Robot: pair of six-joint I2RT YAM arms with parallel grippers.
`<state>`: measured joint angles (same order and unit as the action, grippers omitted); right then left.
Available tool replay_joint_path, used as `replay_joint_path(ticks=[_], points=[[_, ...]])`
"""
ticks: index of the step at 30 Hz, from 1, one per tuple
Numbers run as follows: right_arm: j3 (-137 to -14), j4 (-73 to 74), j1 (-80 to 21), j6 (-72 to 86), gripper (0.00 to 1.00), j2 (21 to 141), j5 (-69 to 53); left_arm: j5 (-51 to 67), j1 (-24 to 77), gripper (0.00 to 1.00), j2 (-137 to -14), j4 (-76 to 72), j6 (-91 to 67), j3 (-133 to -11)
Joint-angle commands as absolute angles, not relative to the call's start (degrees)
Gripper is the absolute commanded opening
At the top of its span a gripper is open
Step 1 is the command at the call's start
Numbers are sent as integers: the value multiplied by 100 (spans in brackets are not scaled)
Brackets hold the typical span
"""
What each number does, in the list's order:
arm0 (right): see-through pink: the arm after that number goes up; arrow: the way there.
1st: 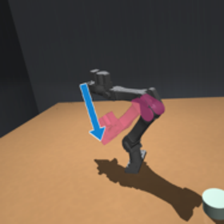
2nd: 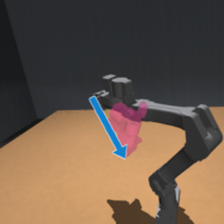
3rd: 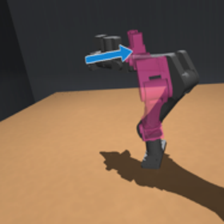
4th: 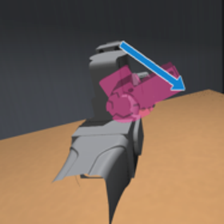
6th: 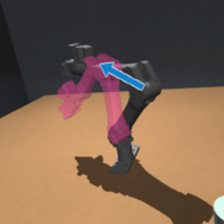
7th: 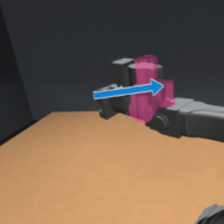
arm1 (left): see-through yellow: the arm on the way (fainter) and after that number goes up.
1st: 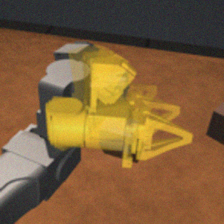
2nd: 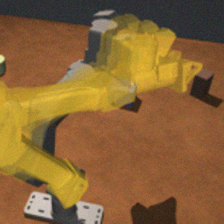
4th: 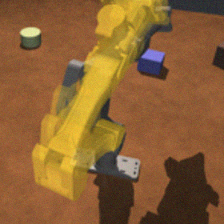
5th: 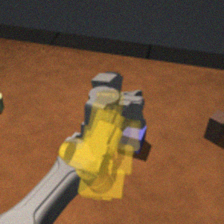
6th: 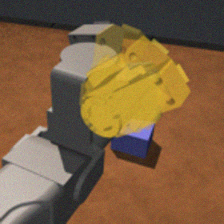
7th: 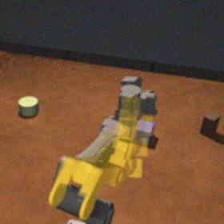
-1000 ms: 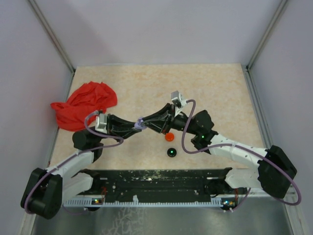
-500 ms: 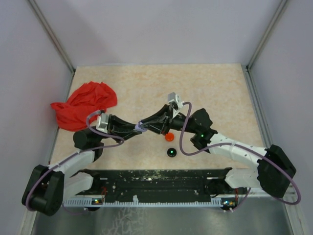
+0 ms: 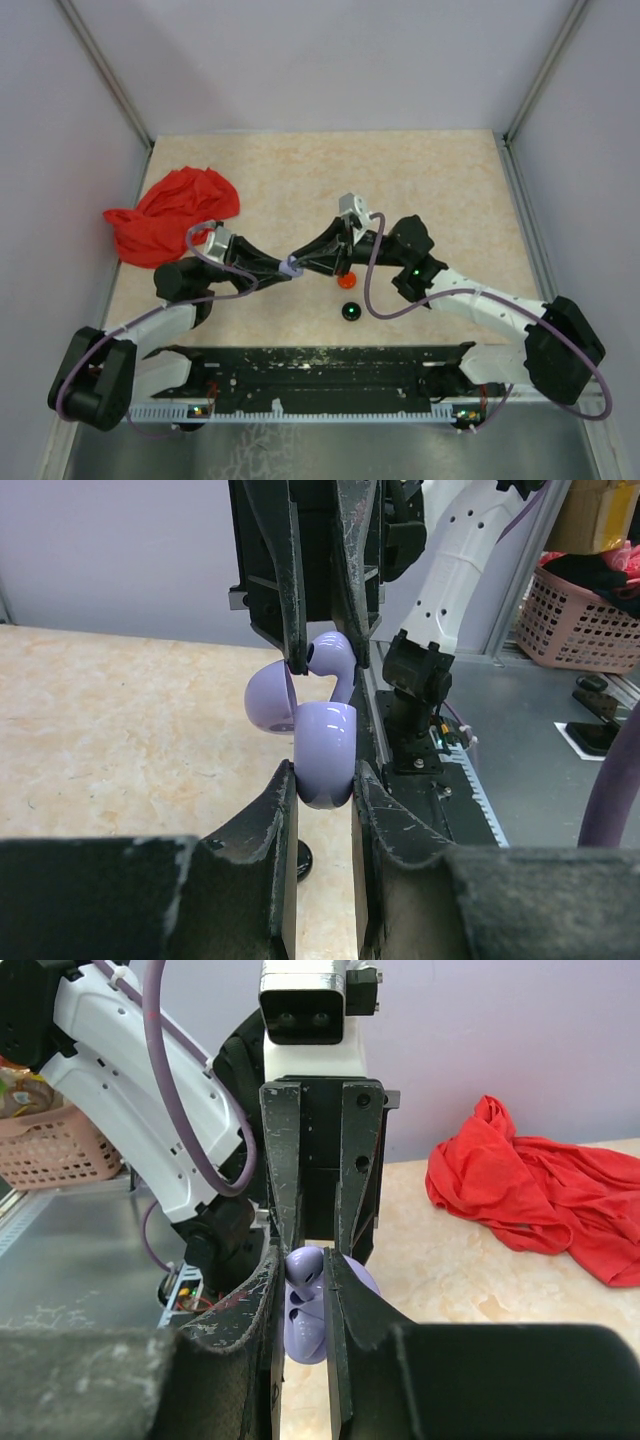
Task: Insert the wireless bluetooth earbuds into the charging case
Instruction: Place the earbud in the charging case.
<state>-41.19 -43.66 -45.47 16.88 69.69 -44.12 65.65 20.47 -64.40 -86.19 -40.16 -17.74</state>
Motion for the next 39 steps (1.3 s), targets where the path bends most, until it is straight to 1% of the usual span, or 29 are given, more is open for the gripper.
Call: replay_joint_path(ticks=[1, 10, 15, 21, 28, 32, 36, 39], points=[[-3799, -3765, -4407, 1390, 15, 7041, -4456, 6409, 2079, 0, -6270, -10172, -4149, -1982], [-3597, -3465, -4319, 1048, 15, 7029, -4579, 6437, 2070, 0, -6249, -10257, -4188, -1982], [-3846, -3016, -4315, 600, 16, 7129, -4698, 6549, 2074, 0, -6280, -10257, -4231, -2033], [-4396, -2018, -4315, -86, 18, 7168, -4654, 6655, 2074, 0, -6381, -10208, -4280, -2086], [-4651, -1921, -4316, -161, 19, 6944, -4512, 6533, 2074, 0, -6595, -10123, -4385, -2100], [-4859, -1906, -4315, 56, 28, 6802, -4277, 6371, 2070, 0, -6774, -10242, -4517, -2062], [-5131, -1816, -4316, 271, 33, 6632, -4310, 6192, 2083, 0, -6798, -10255, -4501, -1994], [-5286, -1835, -4318, 499, 40, 6504, -4281, 6024, 2078, 0, -6738, -10257, -4393, -1921]])
